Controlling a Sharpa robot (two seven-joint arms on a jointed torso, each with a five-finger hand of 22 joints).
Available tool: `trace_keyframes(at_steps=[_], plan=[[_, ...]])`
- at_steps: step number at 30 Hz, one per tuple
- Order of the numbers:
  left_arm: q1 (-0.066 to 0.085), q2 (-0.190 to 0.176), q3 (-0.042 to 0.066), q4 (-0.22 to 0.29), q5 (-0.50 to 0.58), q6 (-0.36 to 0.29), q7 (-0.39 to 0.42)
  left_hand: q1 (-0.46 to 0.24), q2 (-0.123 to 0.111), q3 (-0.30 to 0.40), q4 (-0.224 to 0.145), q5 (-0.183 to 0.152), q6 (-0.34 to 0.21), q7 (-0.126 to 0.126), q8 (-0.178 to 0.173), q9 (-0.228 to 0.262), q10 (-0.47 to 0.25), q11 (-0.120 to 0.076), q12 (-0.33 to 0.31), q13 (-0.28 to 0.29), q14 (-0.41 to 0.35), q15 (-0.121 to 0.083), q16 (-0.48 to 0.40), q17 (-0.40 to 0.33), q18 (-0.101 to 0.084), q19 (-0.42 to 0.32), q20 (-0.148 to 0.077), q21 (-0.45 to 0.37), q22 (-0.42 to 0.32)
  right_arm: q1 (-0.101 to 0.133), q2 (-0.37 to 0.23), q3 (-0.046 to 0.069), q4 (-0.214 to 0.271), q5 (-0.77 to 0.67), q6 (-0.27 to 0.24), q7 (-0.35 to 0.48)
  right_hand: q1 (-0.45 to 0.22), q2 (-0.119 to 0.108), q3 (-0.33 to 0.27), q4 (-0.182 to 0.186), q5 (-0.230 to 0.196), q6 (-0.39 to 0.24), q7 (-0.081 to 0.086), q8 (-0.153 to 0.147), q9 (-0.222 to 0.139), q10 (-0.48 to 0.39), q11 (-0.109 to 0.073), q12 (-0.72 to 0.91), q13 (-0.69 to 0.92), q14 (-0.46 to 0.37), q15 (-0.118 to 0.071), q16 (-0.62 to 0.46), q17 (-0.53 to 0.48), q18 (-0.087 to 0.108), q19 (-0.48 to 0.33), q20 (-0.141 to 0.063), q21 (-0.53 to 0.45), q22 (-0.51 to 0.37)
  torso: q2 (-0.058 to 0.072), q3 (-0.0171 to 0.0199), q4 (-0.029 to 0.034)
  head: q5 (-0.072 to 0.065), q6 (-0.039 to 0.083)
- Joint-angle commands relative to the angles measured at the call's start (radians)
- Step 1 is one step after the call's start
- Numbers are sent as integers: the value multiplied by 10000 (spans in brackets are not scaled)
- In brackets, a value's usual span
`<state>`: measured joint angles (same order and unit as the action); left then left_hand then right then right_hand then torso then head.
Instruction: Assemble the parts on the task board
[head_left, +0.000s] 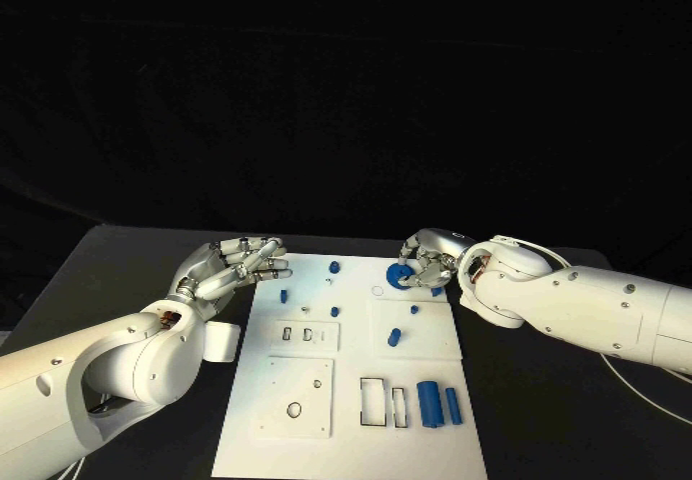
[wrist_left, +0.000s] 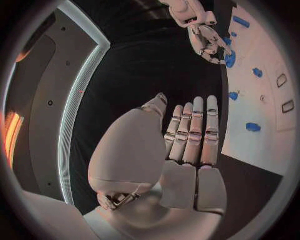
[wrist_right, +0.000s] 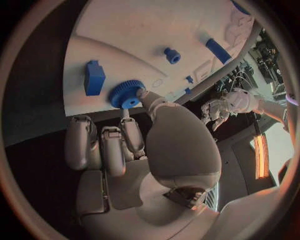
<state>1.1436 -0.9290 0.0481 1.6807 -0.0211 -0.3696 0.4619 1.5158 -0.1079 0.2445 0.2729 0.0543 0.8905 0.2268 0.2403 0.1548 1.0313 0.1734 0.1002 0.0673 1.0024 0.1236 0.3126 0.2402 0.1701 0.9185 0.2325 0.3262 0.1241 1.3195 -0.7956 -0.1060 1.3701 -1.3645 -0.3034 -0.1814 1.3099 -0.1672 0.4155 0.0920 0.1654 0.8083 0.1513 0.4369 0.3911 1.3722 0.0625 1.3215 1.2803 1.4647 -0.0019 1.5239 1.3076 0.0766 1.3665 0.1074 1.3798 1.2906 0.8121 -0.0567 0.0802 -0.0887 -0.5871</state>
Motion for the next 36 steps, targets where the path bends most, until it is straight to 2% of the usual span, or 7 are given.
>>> trace_keyframes(at_steps=[1,7,12,19,27,32,36], plan=[[11,12,6,10,16,194,33,33,-71,62,3,-27,-99,144,-34,-16,28,76,-36,-5,6,65,-52,9,126,8,29,-64,-7,-63,-9,-36,75,-931,-389,107,195,71,233,-54,-38,268,-89,76,15,143,-43,125,125,758,-70,54,1172,-92,104,-47,93,82,-2,5,1,-5,17],[10,25,6,-8,16,201,31,33,-71,62,3,-27,-99,144,-34,-16,28,76,-36,-5,6,65,-52,9,126,8,29,-64,-7,-79,7,-36,293,-1220,-1178,427,110,40,594,-113,90,725,-236,106,4,507,-167,566,620,788,-178,94,1298,-166,337,-144,302,408,-4,7,12,-15,46],[10,31,6,-21,16,196,25,33,-71,62,3,-27,-99,144,-34,-16,28,76,-36,-5,6,65,-52,9,126,8,29,-64,-7,-81,51,-34,509,-1330,-1660,596,17,1,698,-110,79,810,-258,60,-9,537,-189,597,658,790,-203,97,1301,-180,378,-175,338,468,-7,2,12,13,82],[10,39,6,-19,16,195,28,33,-71,62,3,-27,-99,144,-34,-16,28,76,-36,-5,6,65,-52,9,126,8,29,-64,-7,-49,200,-32,913,-1717,-2047,600,-85,-46,738,-87,36,842,-263,17,-19,543,-194,604,671,794,-211,102,1319,-195,421,-189,376,530,1,-12,21,28,116],[10,50,6,-11,16,197,33,33,-71,62,3,-27,-99,144,-34,-16,28,76,-36,-5,6,65,-52,9,126,8,29,-64,-7,-28,731,-31,1075,-2096,-2189,404,-160,-91,767,-73,6,855,-264,-23,-29,544,-196,604,675,795,-215,105,1325,-200,437,-197,389,555,5,-20,23,51,108],[10,61,6,-4,16,202,34,26,-74,80,6,-27,-101,146,-40,-18,36,79,-60,-3,8,68,-68,24,127,10,32,-69,-17,-26,1120,-33,887,-2161,-2141,341,-192,-98,785,-63,-20,855,-262,-45,-34,546,-196,605,679,795,-216,104,1324,-200,436,-199,387,555,10,-31,33,50,108],[11,73,7,-2,16,207,35,26,-74,80,6,-27,-101,146,-40,-18,36,79,-60,-3,8,68,-68,24,127,10,32,-69,-17,-38,1499,-48,608,-2185,-2060,315,-218,-101,805,-55,-39,844,-258,-73,-42,541,-193,598,672,793,-215,101,1313,-195,422,-201,373,536,14,-16,37,61,110]])
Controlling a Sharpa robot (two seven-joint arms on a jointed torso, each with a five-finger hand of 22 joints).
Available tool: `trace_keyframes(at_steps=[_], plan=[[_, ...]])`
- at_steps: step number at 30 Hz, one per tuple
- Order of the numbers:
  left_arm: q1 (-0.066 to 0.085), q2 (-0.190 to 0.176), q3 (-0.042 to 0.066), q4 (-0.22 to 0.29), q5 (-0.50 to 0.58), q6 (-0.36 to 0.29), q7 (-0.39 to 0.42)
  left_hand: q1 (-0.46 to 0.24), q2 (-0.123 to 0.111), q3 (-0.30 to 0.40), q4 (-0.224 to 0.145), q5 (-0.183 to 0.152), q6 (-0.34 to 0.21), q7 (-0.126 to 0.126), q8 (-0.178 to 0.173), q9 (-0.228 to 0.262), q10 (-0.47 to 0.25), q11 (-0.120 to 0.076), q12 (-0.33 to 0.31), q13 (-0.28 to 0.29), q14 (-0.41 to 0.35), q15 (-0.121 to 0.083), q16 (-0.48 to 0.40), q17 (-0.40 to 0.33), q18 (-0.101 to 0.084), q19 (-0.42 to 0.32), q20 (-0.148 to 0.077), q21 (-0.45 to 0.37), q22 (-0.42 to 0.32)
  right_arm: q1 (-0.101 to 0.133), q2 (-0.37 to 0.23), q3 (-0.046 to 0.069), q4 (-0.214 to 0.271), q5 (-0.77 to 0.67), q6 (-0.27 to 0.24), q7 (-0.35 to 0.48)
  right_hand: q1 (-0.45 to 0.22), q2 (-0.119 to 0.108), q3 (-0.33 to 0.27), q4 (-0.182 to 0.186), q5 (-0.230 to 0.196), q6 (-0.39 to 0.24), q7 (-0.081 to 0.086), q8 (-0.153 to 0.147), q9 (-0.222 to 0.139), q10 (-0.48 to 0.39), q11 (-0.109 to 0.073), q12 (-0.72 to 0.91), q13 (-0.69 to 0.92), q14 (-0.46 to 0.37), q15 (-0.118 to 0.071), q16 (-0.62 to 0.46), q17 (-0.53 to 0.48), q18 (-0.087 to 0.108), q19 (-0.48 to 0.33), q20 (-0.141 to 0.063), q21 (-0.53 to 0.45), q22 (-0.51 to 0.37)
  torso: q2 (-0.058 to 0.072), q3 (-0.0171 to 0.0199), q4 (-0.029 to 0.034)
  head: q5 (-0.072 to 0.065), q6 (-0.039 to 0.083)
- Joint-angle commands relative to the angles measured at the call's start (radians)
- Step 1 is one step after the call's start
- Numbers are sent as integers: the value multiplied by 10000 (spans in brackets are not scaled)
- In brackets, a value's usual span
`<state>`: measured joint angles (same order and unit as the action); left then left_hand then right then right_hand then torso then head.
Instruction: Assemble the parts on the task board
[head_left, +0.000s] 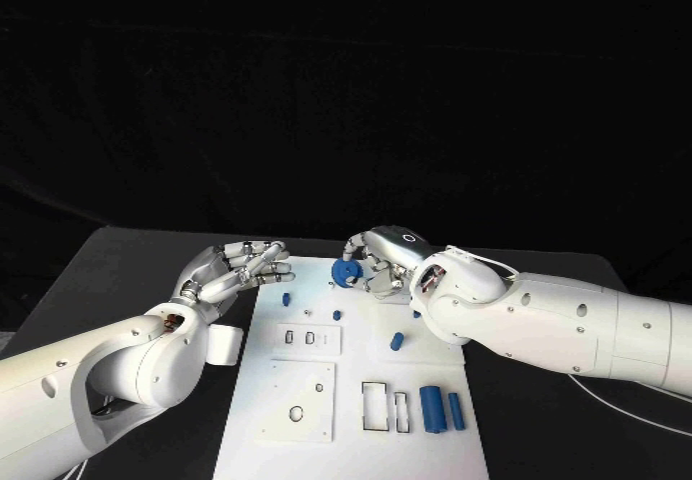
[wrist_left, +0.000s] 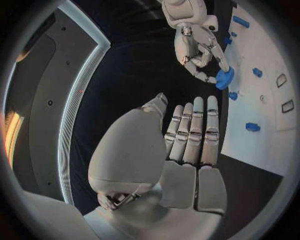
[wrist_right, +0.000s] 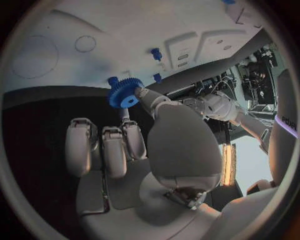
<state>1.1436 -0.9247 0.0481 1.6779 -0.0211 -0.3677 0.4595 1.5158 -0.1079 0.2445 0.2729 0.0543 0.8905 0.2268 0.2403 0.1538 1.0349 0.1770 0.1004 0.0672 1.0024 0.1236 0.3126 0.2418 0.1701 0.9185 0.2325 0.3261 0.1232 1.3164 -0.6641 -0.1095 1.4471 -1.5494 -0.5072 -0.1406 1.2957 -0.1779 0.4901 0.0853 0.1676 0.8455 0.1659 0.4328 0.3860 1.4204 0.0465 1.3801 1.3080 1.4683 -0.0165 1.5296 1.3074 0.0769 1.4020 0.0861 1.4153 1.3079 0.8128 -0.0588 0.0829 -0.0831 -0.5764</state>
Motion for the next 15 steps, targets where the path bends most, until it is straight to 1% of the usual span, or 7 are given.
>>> trace_keyframes(at_steps=[1,7,11,15], plan=[[11,33,7,26,15,188,59,26,-74,81,6,-27,-101,146,-40,-8,-1,42,-62,-2,8,68,-68,8,127,10,32,-69,-8,-12,266,-18,-232,-340,-3,-96,-76,5,60,11,-61,472,-403,-31,9,59,-33,11,395,756,-69,45,1315,-198,67,13,18,363,9,11,9,7,0],[11,50,7,25,14,196,60,26,-74,81,6,-27,-101,146,-40,-8,-1,42,-62,-2,8,68,-68,8,127,10,32,-69,-8,-81,692,-54,-605,-333,107,-91,-112,2,88,22,-84,458,-395,-69,-1,52,-27,1,387,757,-67,45,1316,-196,61,12,11,357,9,15,17,27,-17],[11,59,7,25,14,200,60,26,-74,81,6,-27,-101,146,-40,-8,-1,42,-62,-2,8,68,-68,8,127,10,32,-69,-8,-166,940,-67,-822,-325,169,-87,-118,0,94,23,-89,453,-393,-78,-4,51,-26,0,386,755,-66,44,1311,-194,55,12,5,349,10,25,-4,53,-27],[12,64,7,28,14,204,60,26,-74,81,6,-27,-101,146,-40,-8,-1,42,-62,-2,8,68,-68,8,127,10,32,-69,-8,-239,1095,-75,-992,-318,246,-72,-126,0,105,23,-93,446,-390,-92,-7,52,-23,1,389,755,-65,44,1311,-197,62,12,12,361,14,24,11,53,-58]])
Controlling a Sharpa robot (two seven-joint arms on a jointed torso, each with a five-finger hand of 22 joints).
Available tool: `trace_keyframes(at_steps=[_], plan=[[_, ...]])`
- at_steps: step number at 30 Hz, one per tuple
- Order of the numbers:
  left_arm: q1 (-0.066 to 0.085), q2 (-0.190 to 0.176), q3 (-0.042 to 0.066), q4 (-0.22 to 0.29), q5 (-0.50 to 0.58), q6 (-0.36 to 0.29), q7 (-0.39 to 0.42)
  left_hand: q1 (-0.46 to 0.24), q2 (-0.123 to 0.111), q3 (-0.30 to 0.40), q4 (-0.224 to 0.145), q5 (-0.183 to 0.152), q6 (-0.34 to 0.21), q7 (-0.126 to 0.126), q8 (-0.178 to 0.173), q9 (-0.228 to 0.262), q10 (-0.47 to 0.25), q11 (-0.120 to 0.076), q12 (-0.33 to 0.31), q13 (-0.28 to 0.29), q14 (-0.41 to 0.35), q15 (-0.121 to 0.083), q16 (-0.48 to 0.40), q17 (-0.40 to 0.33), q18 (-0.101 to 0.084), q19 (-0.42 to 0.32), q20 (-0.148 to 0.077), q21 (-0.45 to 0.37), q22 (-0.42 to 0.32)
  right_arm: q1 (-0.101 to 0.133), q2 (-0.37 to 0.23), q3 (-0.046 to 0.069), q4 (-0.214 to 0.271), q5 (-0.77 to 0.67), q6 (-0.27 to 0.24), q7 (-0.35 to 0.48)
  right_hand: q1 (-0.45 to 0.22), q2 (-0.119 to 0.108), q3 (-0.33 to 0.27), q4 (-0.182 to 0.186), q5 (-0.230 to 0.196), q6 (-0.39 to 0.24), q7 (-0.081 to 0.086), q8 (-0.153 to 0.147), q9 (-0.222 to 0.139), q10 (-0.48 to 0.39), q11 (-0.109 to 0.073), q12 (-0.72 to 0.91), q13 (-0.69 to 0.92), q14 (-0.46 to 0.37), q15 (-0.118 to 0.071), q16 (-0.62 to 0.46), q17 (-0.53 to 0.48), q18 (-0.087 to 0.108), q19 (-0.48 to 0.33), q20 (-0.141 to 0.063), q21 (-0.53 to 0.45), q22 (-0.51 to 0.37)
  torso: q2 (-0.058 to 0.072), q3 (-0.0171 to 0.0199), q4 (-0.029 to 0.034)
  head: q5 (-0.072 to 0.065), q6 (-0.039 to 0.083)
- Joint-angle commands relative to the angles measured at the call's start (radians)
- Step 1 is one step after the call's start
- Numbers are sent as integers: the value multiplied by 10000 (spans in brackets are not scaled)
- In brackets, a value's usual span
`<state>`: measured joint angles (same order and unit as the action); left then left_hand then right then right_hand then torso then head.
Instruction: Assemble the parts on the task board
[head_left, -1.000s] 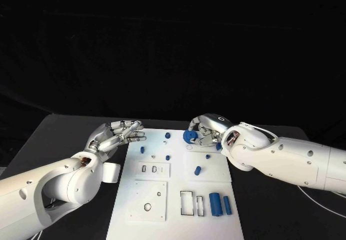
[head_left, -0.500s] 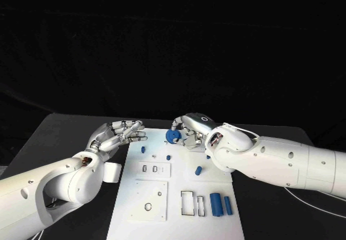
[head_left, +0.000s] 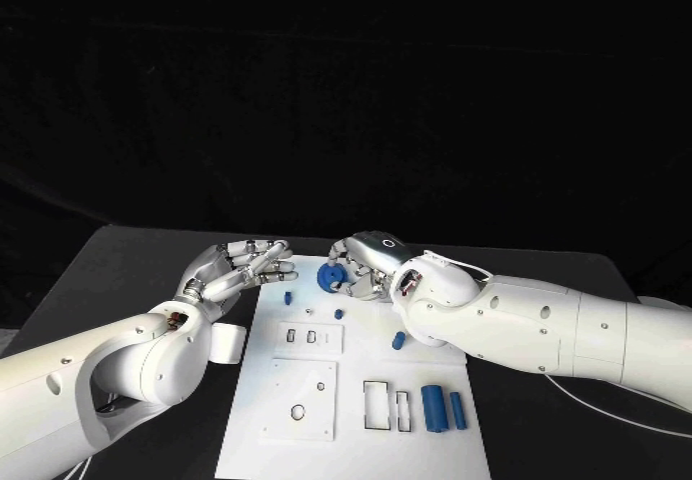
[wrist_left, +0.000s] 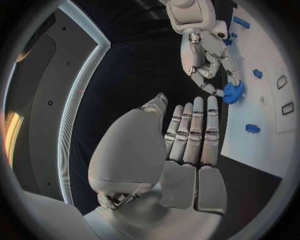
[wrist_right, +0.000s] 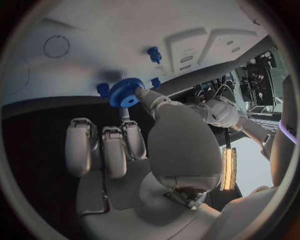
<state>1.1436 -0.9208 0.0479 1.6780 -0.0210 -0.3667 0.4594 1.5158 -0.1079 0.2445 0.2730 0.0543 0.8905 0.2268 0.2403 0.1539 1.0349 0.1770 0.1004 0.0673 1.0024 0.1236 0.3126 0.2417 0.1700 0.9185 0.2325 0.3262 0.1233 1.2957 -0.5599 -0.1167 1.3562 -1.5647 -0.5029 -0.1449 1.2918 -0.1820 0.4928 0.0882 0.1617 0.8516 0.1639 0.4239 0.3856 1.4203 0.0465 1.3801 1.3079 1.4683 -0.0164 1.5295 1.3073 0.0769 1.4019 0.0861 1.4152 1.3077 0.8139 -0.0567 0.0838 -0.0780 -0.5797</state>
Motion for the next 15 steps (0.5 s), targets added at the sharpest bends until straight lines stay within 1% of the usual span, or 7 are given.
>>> trace_keyframes(at_steps=[1,6,8,11,15], plan=[[11,26,9,27,14,195,60,26,-74,81,6,-27,-101,146,-40,-9,-1,43,-62,-3,8,68,-68,9,128,10,32,-69,-9,-47,79,-4,-119,-163,225,-22,-87,41,77,-5,-34,386,-370,-3,-3,52,-24,2,390,755,-66,44,1312,-197,63,11,12,363,4,3,5,2,-25],[11,19,9,25,14,198,52,26,-74,81,6,-27,-101,146,-40,-9,-1,43,-62,-3,8,68,-68,9,128,10,32,-69,-9,-89,136,-9,-216,-154,327,4,-104,40,91,-2,-43,376,-365,-24,-9,45,-19,-8,382,754,-63,42,1306,-189,40,12,-10,332,-6,0,-26,31,-65],[11,17,9,26,14,198,52,26,-74,81,6,-27,-101,146,-40,-9,-1,43,-62,-3,8,68,-68,9,128,10,32,-69,-9,-97,150,-11,-237,-148,362,12,-104,40,91,-2,-43,376,-365,-24,-9,45,-19,-8,382,754,-63,42,1306,-189,40,12,-10,332,-3,1,-36,38,-64],[11,17,9,27,13,201,51,26,-74,81,6,-27,-101,146,-40,-9,-1,43,-62,-3,8,68,-68,9,128,10,32,-69,-9,-106,171,-14,-262,-140,420,9,-104,40,91,-2,-43,376,-365,-24,-9,45,-19,-8,382,754,-63,42,1306,-189,40,12,-10,332,-4,7,-38,45,-76],[11,15,9,28,13,203,49,26,-74,81,6,-27,-101,146,-40,-9,-1,43,-62,-3,8,68,-68,9,128,10,32,-69,-9,-113,188,-18,-311,-136,579,-46,-136,26,106,3,-75,358,-353,-61,-18,31,-10,-23,367,751,-56,39,1294,-186,28,14,-23,318,-7,8,-26,33,-83]])
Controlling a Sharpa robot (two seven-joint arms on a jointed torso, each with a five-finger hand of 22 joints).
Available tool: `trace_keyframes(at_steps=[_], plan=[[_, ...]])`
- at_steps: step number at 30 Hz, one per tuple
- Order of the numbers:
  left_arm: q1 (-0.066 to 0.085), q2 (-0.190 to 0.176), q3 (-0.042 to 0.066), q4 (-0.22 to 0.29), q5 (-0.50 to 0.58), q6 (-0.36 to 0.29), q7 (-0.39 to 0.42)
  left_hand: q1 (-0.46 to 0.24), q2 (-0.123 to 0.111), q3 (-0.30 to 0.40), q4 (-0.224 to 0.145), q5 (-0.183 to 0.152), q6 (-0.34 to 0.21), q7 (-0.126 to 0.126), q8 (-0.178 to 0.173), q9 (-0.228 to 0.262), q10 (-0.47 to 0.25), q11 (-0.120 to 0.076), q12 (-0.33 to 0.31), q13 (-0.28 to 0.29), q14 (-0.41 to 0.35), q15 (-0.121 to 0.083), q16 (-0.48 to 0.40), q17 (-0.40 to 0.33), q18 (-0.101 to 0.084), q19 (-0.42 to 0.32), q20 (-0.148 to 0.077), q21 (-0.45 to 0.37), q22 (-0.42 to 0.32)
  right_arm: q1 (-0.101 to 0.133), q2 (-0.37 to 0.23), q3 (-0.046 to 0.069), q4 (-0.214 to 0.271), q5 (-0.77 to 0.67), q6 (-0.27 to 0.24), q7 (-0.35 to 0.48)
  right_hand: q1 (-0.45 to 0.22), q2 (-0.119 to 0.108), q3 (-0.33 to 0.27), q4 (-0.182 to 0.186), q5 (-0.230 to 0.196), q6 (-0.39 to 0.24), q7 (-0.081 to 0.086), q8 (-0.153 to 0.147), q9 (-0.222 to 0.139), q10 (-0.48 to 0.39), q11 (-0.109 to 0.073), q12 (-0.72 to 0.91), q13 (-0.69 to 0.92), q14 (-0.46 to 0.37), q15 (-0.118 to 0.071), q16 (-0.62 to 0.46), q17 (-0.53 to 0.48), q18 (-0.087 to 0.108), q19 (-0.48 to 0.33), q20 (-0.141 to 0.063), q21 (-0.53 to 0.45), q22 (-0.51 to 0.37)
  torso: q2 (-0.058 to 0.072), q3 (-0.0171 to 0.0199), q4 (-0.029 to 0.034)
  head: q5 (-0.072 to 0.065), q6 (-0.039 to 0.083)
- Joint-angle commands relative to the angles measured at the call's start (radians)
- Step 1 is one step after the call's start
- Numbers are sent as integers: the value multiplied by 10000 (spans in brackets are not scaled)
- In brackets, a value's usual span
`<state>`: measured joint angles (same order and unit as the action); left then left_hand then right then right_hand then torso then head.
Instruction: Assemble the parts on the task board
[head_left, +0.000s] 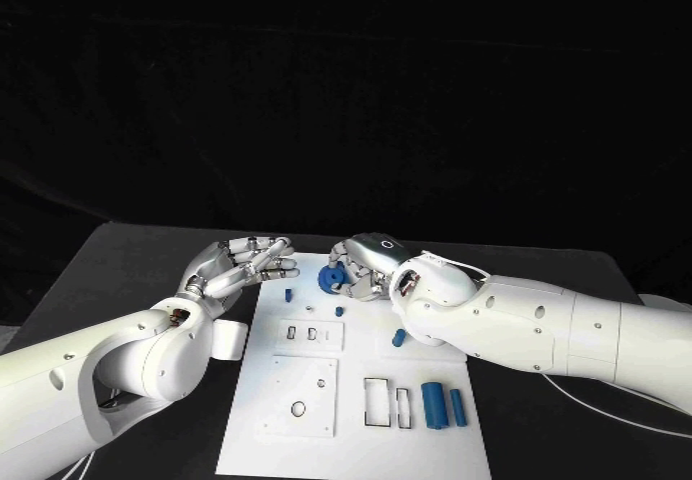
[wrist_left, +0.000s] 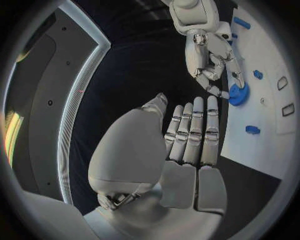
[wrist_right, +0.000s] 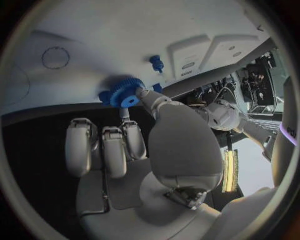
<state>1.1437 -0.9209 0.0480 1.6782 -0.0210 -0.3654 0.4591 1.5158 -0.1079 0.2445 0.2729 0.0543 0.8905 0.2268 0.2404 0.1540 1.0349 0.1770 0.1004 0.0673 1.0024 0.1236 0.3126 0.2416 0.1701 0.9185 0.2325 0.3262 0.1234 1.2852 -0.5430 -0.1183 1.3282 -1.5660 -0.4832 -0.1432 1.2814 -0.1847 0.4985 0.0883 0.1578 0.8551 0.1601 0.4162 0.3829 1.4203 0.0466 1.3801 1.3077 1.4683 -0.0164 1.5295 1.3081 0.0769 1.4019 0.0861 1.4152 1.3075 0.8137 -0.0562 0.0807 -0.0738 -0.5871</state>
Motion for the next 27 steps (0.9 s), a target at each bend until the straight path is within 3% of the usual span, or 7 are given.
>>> trace_keyframes(at_steps=[1,15,20,24,27], plan=[[11,15,9,27,14,189,51,26,-74,80,6,-27,-101,146,-40,-10,0,43,-62,-3,8,67,-68,10,127,10,32,-69,-10,-8,22,-4,-46,-119,414,-75,-56,41,56,5,-59,312,-306,-7,4,23,-3,-31,363,749,-51,36,1275,-182,15,17,-36,304,-6,2,9,-18,-10],[12,-3,9,29,14,198,35,26,-74,80,6,-27,-101,146,-40,-10,0,43,-62,-3,8,67,-68,10,127,10,32,-69,-10,-12,33,-13,-89,10,452,-38,-183,-23,107,20,-127,183,-235,-197,-43,-108,56,-183,211,736,-5,20,1225,-167,-40,48,-95,246,-3,-1,0,-12,-20],[12,-5,9,30,14,203,30,26,-74,80,6,-27,-101,146,-40,-10,0,43,-62,-3,8,67,-68,10,127,10,32,-69,-10,-12,38,-17,-108,133,454,37,-536,-236,-55,155,-335,-669,46,-888,-250,-329,308,-419,-29,731,201,19,1223,-161,-93,197,-158,202,-6,-3,0,-10,-12],[12,-9,9,28,14,202,28,26,-74,80,6,-27,-101,146,-40,-10,0,43,-62,-3,8,67,-68,10,127,10,32,-69,-10,-11,20,-21,-108,247,531,80,-869,-291,-330,402,-169,-773,108,-1100,-279,-399,380,-477,-91,730,278,25,1233,-149,-115,293,-186,191,-7,-1,8,-17,-12],[12,-16,9,27,14,198,26,26,-74,80,6,-27,-101,146,-40,-10,0,43,-62,-3,8,67,-68,10,127,10,32,-69,-10,-11,-20,-24,-90,337,574,99,-1363,-256,-711,842,115,-722,119,-1240,-266,-403,403,-462,-78,735,310,42,1275,-144,-108,347,-191,215,-6,-1,8,-19,-24]])
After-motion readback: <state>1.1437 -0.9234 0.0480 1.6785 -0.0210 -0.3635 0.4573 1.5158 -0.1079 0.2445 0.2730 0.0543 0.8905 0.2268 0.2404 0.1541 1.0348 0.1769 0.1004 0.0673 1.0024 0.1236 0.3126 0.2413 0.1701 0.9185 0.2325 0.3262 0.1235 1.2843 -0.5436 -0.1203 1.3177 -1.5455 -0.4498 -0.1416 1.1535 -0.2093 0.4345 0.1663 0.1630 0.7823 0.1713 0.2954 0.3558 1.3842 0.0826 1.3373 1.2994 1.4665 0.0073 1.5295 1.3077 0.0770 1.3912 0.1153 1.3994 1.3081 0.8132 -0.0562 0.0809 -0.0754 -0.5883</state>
